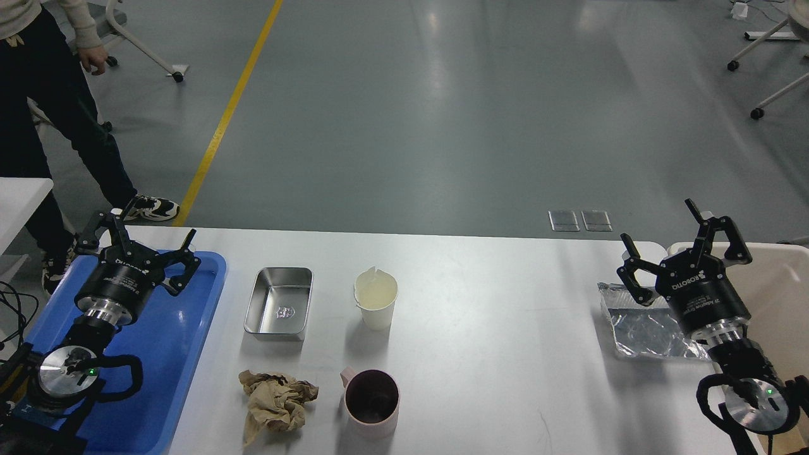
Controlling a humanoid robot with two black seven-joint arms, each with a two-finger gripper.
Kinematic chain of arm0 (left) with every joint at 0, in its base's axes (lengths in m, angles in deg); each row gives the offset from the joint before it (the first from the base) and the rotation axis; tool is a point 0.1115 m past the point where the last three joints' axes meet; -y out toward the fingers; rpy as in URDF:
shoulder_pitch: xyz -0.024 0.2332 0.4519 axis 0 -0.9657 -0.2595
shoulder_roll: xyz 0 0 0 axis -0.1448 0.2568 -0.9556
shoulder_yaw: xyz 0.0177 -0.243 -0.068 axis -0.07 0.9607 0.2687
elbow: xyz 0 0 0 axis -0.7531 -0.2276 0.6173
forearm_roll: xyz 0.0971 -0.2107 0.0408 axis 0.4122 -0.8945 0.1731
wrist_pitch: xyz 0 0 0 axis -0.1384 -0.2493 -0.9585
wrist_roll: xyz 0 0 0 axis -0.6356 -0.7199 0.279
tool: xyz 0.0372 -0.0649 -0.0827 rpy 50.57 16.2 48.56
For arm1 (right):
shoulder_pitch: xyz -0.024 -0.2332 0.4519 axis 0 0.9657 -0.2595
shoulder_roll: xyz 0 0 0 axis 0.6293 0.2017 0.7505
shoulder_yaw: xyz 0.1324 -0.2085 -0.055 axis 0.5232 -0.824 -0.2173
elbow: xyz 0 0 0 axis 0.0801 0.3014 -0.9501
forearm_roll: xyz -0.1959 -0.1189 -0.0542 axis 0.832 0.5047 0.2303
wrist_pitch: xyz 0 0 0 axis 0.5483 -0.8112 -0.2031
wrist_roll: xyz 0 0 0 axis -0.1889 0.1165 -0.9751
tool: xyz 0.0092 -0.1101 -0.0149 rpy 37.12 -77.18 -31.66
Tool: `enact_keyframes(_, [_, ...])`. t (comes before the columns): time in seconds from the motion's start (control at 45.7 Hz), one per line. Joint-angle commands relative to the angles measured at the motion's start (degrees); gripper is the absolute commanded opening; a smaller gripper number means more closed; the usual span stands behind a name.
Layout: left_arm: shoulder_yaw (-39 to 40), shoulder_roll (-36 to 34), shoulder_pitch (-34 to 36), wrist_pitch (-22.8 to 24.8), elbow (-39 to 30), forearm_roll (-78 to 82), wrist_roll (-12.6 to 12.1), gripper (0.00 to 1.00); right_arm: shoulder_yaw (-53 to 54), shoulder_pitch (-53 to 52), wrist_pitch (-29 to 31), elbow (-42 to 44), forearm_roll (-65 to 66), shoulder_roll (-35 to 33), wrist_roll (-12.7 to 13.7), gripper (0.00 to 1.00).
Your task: Tidy desktop
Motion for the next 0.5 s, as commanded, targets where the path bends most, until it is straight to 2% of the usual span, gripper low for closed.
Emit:
enact_keyframes(0.0, [-0.24,-3.53,0.12,-0.87,-0.98,0.8,0.23,0.96,-0.03,-0.19,0.02,0.26,0.09,-0.09,0.0,1.0])
enact_keyframes(0.131, [-0.68,-7.22,0.03,-2.62,-1.86,2.47,0.32,0.96,-0.21,-0.37,-0.07,0.35,0.09,0.44,-0.09,1.0])
enact_keyframes(0.285, [-1.04,-9.69,0.03,-8.16,-1.6,13.96,0.32,0.96,-0.56,-0.72,0.02,0.61,0.18,1.23,0.09,1.0])
enact_keyframes(0.372, [-0.42,-10.39,-0.67,-7.73,-2.39,20.39,0.32,0.96,-1.88,-0.81,0.02,0.61,0.18,1.14,0.09,1.0])
enact_keyframes(0.482, [-0.24,-11.27,-1.9,-7.02,-4.76,20.58,0.32,0.96,-1.88,-0.81,0.02,0.61,0.18,0.97,0.09,1.0])
